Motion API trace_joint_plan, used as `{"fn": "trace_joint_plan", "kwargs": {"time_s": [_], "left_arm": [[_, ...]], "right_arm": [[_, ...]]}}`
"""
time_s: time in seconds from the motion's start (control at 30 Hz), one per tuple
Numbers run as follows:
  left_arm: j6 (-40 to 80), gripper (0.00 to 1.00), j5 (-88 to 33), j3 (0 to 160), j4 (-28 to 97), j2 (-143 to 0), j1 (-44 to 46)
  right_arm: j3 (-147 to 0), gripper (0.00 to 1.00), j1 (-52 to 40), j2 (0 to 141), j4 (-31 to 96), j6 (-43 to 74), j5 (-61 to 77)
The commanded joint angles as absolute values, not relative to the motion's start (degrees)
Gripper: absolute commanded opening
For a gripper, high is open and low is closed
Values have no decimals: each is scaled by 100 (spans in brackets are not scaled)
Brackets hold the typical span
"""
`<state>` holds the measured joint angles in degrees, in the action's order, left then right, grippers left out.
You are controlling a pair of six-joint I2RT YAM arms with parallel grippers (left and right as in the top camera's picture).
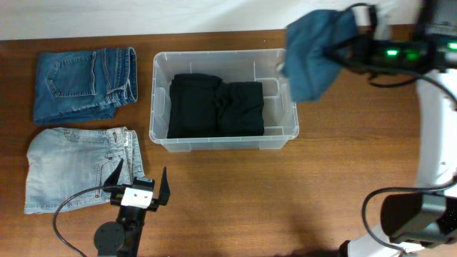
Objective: Pack container
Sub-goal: 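Lift the light-blue cloth and carry it over the bin's right side, then lower the cloth into the bin's right side and release it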
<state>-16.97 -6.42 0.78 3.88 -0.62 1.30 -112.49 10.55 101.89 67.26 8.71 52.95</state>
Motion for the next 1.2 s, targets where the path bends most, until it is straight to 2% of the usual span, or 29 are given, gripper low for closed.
{"fn": "trace_joint_plan", "kwargs": {"time_s": [0.0,0.13,0.3,0.73,0.77,0.87,1.0,1.03,1.17], "left_arm": [[-1747,100,-620,51,397,-30,95],[-1747,99,-620,51,397,-30,95],[-1747,99,-620,51,397,-30,95],[-1745,99,-620,51,397,-30,95],[-1745,100,-620,51,397,-30,95],[-1745,99,-620,51,397,-30,95],[-1745,99,-620,51,397,-30,95],[-1747,99,-620,51,397,-30,95],[-1747,99,-620,51,397,-30,95]], "right_arm": [[-11273,4,209,10254,6716,797,3564],[-11273,4,-762,10549,6643,797,2040],[-11273,4,-1328,10991,6462,998,1697],[-11273,5,-1498,12245,5972,1247,1575],[-11273,7,-1498,12298,5957,1249,1577],[-11273,23,-1498,12453,5927,1251,1422],[-11273,61,-1505,12510,6069,1446,327],[-11273,66,-1505,12510,6090,1444,130],[-11295,72,-1503,12508,6149,1378,-246]]}}
